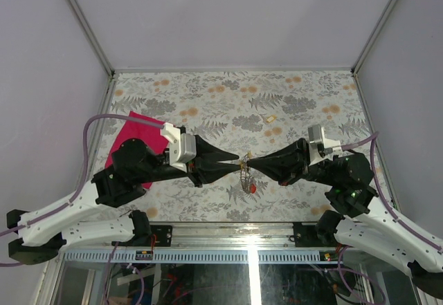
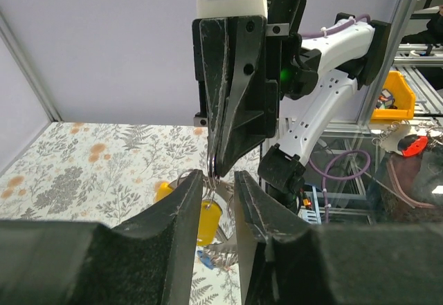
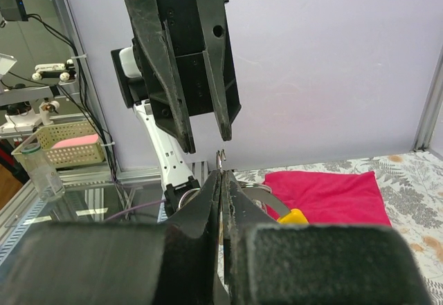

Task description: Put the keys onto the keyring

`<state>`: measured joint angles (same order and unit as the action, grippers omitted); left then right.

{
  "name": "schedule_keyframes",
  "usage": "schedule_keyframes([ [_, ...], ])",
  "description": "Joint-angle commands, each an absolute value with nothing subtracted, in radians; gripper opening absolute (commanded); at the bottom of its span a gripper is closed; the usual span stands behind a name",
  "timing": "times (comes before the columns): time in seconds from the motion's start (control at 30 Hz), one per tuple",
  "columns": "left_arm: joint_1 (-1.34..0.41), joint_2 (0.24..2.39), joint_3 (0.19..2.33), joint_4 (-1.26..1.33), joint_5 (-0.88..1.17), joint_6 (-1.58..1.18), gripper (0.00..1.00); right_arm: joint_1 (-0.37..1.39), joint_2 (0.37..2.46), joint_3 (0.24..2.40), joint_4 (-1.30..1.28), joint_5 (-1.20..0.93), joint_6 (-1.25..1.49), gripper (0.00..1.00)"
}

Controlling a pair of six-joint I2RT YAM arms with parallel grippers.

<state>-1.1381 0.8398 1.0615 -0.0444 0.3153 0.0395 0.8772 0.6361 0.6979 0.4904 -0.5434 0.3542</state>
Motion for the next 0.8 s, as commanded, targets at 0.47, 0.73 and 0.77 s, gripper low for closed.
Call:
schedule_keyframes([
  [0.47,-1.143,0.866,1.035,0.060,0.325,0.009,0.26,0.879,0.615,0.742,0.572,-0.567,0.346,0.00],
  [0.73,-1.144,0.879,1.038,0.060,0.341,0.008,0.24,0.880,0.619,0.749,0.578,-0.570,0.353,0.00],
  [0.77,-1.144,0.881,1.037,0.060,0.343,0.007,0.24,0.880,0.618,0.747,0.580,-0.571,0.353,0.00],
])
